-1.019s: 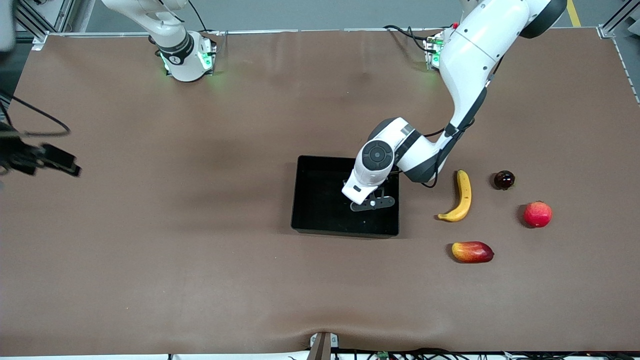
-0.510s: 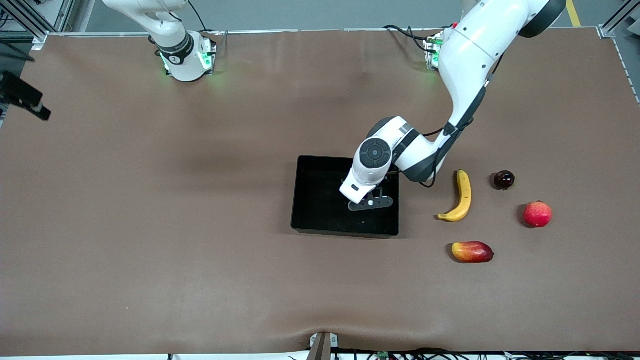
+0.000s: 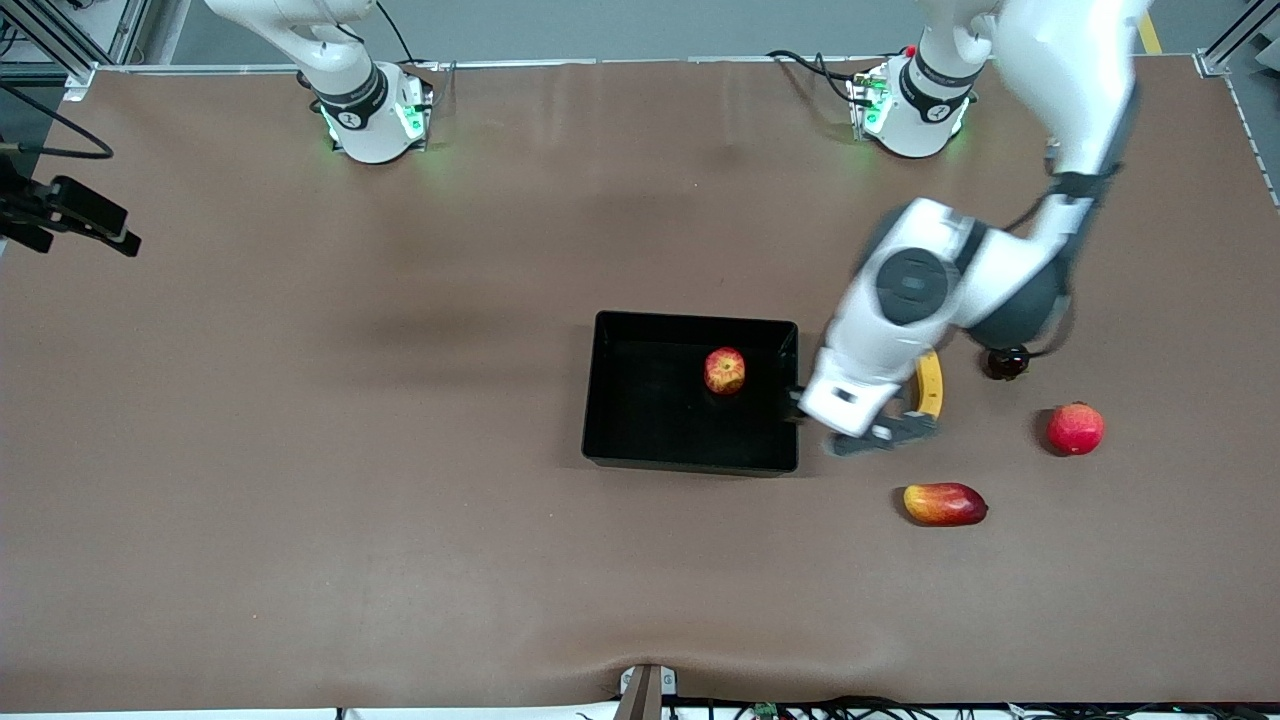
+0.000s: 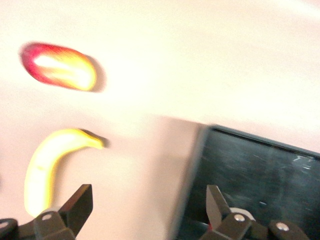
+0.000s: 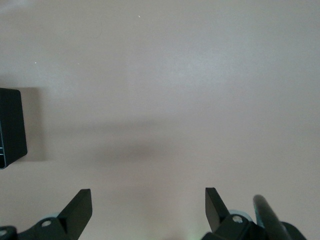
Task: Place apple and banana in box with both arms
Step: 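Move the left gripper down to the yellow banana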
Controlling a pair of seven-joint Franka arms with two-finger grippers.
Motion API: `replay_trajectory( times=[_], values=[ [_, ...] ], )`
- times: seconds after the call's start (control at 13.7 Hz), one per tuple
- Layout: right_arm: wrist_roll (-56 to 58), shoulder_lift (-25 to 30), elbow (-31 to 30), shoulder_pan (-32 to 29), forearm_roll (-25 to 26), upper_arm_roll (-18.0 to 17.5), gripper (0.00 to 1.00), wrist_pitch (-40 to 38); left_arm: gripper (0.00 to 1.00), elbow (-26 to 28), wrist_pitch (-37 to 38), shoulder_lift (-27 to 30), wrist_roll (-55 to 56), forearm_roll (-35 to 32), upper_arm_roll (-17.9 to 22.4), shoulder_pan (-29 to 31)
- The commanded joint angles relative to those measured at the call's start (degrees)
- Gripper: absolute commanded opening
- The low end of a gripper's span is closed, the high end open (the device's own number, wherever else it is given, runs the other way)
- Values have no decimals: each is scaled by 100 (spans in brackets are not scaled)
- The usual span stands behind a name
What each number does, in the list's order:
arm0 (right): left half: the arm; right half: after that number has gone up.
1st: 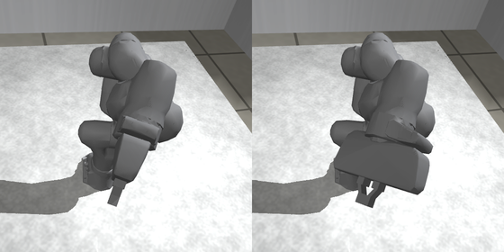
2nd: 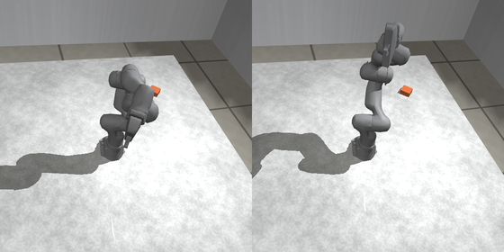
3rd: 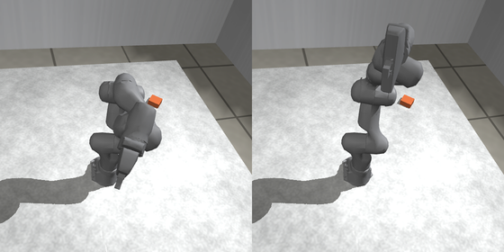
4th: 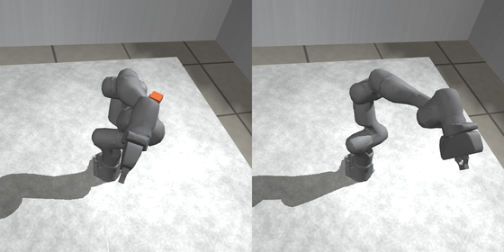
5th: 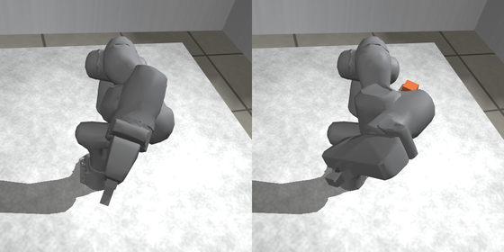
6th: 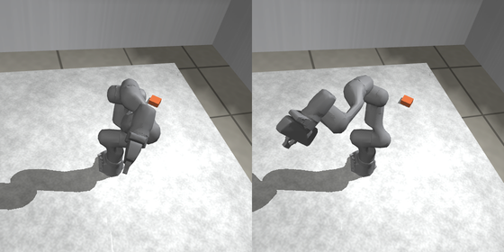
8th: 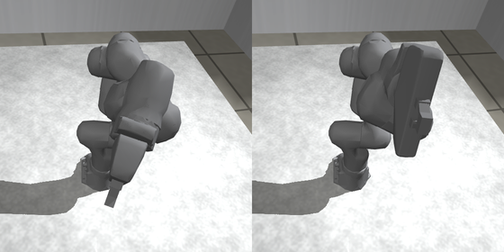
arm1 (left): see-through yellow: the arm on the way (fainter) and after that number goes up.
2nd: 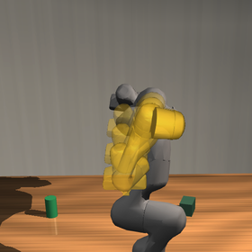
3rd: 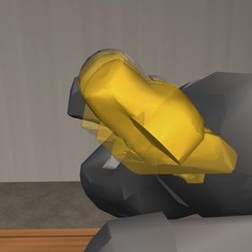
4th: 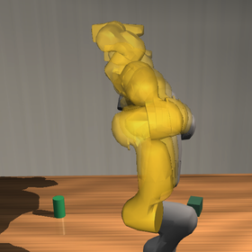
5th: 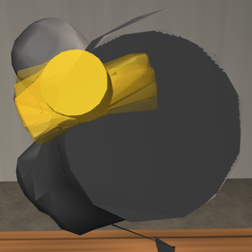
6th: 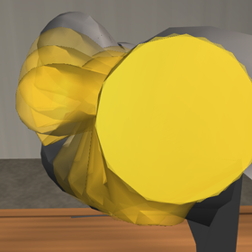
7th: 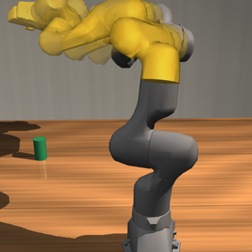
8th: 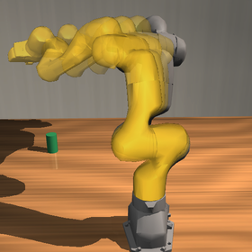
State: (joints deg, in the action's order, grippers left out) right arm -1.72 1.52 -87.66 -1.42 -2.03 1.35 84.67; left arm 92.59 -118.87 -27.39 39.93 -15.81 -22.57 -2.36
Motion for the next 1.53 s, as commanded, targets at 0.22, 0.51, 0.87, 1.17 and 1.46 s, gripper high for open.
replay_trajectory(
  times=[0.22,0.51,0.87,1.17,1.46],
  values=[
    [322,173,-59,-86,246,-47,100,40,96,697,-197,-65,-2293,-124,-37,1200],
    [304,147,47,-156,282,-29,100,32,76,1234,-794,-381,-2816,-125,-28,1571],
    [313,147,47,-227,274,-29,100,-48,69,1603,-857,-478,-2824,-142,-19,1580],
    [304,138,38,-227,274,-29,100,-13,58,1815,-866,-478,-2816,-827,-19,1615],
    [313,121,38,-227,274,-20,100,-21,0,1789,-796,-382,-2588,-828,-54,1572]
  ],
)
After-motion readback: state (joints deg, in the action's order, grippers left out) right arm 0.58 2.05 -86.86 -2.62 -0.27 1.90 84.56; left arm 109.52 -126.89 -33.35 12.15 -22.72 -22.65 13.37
